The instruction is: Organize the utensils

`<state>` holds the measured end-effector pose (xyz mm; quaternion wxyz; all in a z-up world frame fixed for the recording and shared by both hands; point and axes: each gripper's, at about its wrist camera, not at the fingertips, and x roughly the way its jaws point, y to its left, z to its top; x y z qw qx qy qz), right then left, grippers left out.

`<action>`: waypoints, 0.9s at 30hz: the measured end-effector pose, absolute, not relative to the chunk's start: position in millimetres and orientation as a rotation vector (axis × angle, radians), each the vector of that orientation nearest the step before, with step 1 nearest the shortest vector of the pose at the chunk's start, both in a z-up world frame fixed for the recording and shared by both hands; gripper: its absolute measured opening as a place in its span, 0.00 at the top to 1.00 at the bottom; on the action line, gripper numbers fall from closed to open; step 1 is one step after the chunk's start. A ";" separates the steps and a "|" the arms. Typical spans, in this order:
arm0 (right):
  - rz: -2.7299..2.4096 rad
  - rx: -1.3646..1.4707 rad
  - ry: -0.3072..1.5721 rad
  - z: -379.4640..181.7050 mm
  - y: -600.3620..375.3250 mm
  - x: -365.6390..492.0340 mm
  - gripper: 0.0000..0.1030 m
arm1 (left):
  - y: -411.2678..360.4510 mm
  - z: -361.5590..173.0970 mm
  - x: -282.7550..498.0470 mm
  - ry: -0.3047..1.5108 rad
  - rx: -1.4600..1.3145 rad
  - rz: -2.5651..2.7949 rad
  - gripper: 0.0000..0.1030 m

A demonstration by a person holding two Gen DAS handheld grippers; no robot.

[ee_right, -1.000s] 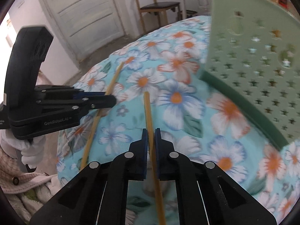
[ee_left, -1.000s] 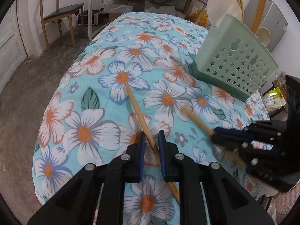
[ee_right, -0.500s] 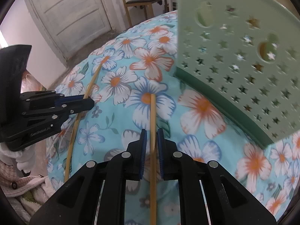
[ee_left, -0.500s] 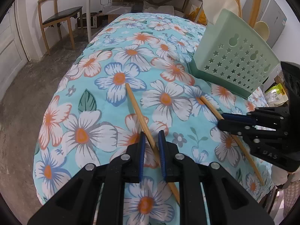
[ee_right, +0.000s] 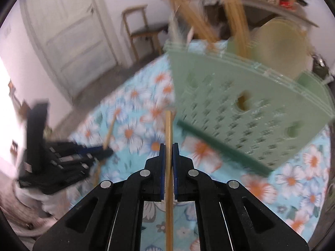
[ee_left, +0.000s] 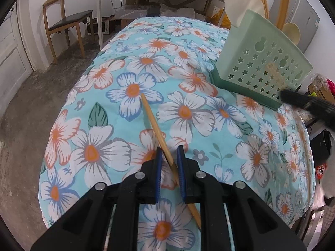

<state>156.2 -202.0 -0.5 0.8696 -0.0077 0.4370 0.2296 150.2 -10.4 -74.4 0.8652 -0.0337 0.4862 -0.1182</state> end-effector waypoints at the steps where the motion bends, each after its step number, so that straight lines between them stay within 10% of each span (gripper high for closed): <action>1: 0.467 0.019 0.882 11.1 -211.9 153.0 0.96 | -9.6 -73.2 149.8 1.011 -0.072 -0.246 0.87; 27: 0.302 0.395 0.578 99.2 -338.9 88.1 0.96 | -43.9 113.5 124.5 0.585 -0.132 -0.480 0.95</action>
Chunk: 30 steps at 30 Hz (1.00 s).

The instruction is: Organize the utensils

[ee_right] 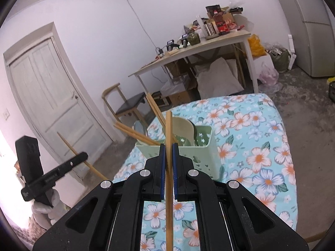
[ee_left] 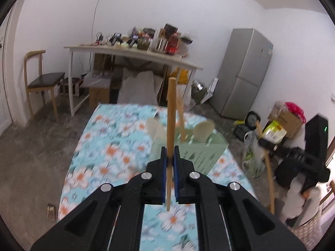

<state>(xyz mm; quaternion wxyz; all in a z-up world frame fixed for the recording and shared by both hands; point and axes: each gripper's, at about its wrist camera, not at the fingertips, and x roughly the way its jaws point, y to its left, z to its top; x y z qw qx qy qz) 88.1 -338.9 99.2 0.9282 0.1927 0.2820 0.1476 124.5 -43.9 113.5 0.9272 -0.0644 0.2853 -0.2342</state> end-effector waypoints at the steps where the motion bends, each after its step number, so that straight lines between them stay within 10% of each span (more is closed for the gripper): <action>1: 0.306 0.398 0.573 100.4 -341.0 88.1 0.96 | -47.1 121.2 125.8 0.567 -0.136 -0.495 0.95; 13: 0.349 0.453 0.561 102.9 -362.4 91.0 0.96 | -100.5 194.2 158.6 0.321 -0.138 -0.565 0.95; 30: 0.343 0.438 0.587 102.9 -377.4 108.1 0.95 | -143.8 108.1 214.9 0.460 -0.154 -0.581 0.94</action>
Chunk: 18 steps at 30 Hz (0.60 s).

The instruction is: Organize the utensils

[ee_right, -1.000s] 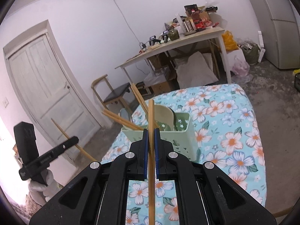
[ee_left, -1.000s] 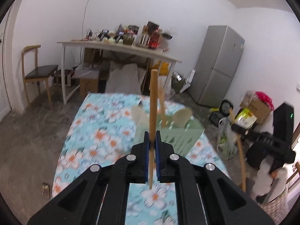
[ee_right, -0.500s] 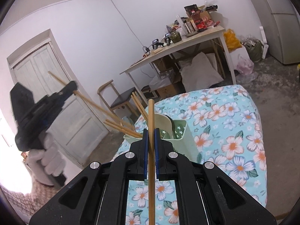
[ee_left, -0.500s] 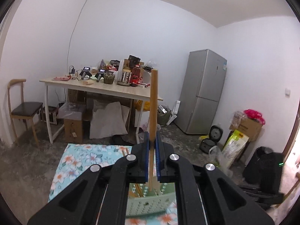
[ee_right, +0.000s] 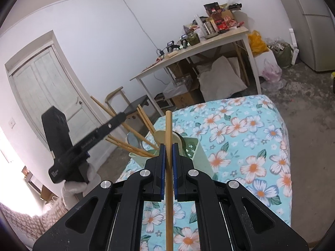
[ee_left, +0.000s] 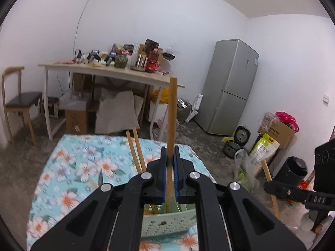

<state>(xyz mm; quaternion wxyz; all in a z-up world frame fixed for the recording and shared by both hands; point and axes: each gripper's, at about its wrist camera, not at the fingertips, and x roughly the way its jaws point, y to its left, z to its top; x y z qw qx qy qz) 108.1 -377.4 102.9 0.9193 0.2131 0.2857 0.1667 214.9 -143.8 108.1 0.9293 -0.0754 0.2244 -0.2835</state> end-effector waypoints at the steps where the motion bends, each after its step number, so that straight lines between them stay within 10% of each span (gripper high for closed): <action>1: 0.345 0.433 0.586 104.9 -376.8 109.9 0.96 | -142.0 106.2 214.4 0.469 -0.164 -0.589 0.89; 7: 0.367 0.386 0.545 125.6 -366.5 121.6 0.96 | -124.7 108.1 204.5 0.460 -0.202 -0.590 0.57; 18: 0.514 0.352 0.391 174.8 -335.5 183.6 0.96 | -68.9 116.1 175.9 0.403 -0.222 -0.531 0.41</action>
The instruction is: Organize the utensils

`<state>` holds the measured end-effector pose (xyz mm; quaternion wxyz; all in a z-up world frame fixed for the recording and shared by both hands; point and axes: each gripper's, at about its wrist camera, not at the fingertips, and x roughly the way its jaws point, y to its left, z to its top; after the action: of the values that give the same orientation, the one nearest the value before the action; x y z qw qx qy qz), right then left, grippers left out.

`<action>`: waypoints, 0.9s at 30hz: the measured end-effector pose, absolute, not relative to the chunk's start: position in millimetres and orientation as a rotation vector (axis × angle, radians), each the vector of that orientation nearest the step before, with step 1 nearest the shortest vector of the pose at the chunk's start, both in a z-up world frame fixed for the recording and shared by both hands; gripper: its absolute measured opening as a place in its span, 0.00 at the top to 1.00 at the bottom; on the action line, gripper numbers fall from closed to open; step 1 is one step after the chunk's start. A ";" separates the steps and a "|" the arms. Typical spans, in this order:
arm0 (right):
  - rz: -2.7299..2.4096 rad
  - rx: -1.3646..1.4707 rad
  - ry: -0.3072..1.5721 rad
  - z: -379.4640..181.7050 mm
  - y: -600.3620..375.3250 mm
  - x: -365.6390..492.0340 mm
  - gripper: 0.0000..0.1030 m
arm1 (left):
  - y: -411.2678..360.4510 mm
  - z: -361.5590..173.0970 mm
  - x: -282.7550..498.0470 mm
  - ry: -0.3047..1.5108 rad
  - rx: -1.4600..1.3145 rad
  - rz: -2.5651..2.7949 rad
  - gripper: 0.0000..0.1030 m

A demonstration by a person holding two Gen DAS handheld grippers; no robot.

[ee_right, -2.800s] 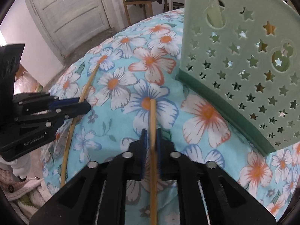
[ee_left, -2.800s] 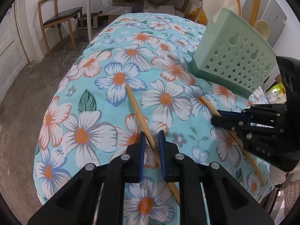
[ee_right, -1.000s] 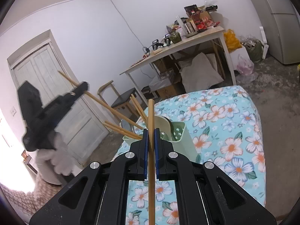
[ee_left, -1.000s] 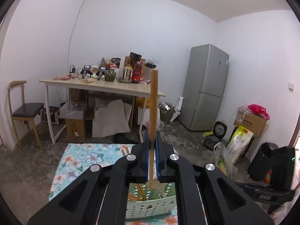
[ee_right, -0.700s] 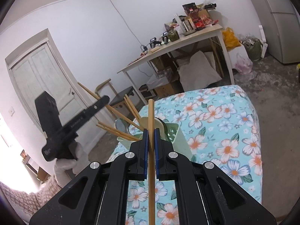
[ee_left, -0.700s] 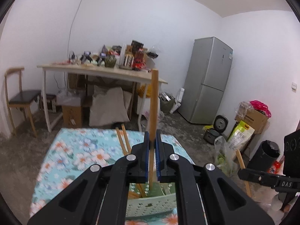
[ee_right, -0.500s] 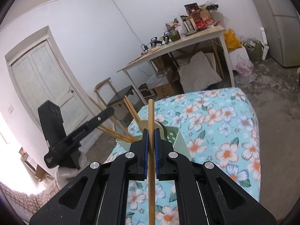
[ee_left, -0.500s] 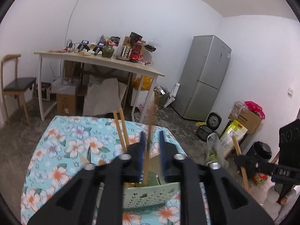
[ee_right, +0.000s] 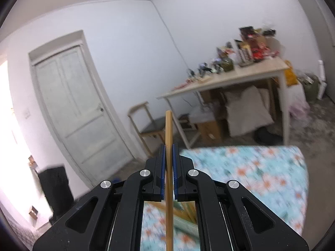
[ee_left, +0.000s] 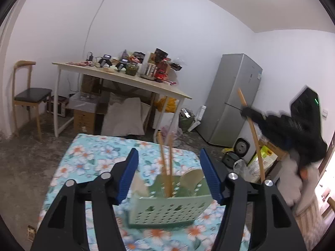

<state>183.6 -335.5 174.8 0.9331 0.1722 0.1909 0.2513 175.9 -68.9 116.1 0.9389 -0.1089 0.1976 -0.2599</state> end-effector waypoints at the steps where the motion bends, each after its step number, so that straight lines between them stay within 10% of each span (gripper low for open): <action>1: 0.527 0.350 0.377 177.1 -331.6 192.4 0.96 | -62.5 114.0 173.3 0.406 -0.221 -0.517 0.40; 27: 0.568 0.162 0.409 137.9 -259.1 293.8 0.96 | 2.0 77.1 185.7 0.464 -0.239 -0.378 0.37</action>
<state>293.8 -259.1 137.9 0.9361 0.0795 0.2002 0.2780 185.7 2.0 77.1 0.9485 -0.1173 0.2282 -0.1857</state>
